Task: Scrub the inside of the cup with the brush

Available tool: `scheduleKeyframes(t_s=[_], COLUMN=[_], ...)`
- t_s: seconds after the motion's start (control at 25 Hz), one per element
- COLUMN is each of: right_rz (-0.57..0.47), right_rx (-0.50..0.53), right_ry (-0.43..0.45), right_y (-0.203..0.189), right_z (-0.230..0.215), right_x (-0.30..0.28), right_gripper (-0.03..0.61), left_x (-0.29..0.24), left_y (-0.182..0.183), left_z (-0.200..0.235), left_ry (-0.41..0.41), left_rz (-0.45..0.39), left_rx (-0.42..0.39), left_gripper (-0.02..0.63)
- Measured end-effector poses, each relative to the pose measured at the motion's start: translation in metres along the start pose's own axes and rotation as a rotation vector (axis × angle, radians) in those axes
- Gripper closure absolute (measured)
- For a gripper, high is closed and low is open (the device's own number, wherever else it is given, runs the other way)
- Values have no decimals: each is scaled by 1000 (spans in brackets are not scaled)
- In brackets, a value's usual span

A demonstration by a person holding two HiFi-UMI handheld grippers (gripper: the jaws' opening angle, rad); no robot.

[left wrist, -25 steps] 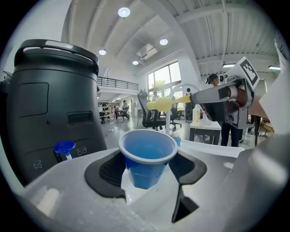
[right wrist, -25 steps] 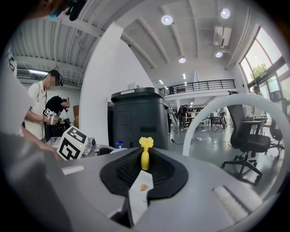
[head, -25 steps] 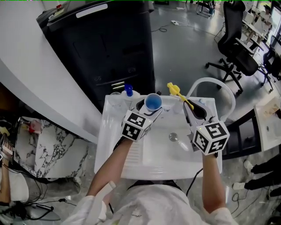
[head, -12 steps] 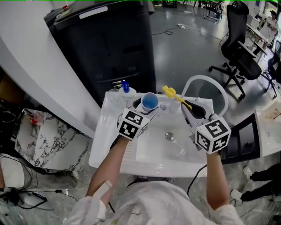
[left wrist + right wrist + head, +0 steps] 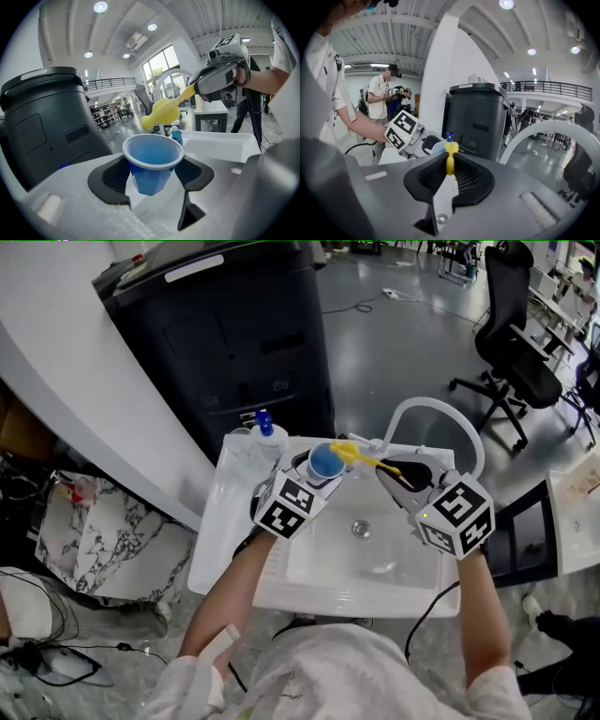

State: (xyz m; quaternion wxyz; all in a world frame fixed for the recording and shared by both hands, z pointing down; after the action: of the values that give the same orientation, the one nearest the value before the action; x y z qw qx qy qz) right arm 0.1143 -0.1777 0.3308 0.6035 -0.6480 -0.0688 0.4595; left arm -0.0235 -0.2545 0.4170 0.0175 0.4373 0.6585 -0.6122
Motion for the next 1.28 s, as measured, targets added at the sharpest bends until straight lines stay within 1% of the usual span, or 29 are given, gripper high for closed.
scheduleKeyframes(t_s=[0.24,0.36,0.56,0.72,0.92,1.04,1.28], right_rz=[104,134,247,311,396,446,453], right_rx=[170,220,339,424,514,540,544], right_ry=[70,97,156,188,210,213,244], right_y=[3,7,7,13,10,1,-3], right_z=[-2,-9,-8,0,5,6,20], right_x=[-2,-3,-11,-18,-33,-37,-40], right_gripper=[545,545,545,545,545,545,545], left_x=[-6,-9,-13,-15,-12,-9,-6], left_y=[8,10,9,11,14,13,6], left_z=[-10,-17,-28,-36,-40,-40,-38], left_ry=[0,-12,-37,-42,-36,-28,-14], left_rz=[33,48,67,75,71,67,74], left_rx=[-119,-168,-209,-247,-280,-274,-261], left_gripper=[314,314,314,314,314,314,314])
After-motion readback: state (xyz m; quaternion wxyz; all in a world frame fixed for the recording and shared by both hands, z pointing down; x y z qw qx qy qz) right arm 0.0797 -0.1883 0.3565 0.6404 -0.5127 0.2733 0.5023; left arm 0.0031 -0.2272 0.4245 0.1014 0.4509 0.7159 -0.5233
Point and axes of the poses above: the fingertips, and each gripper's own axes: x backward along the fingers, z to its left, y out of its top, the point moved 6 cm from there along x, backward along the fingers, and after that the axes turned 8 degrees about z, right-handed, at the moved point
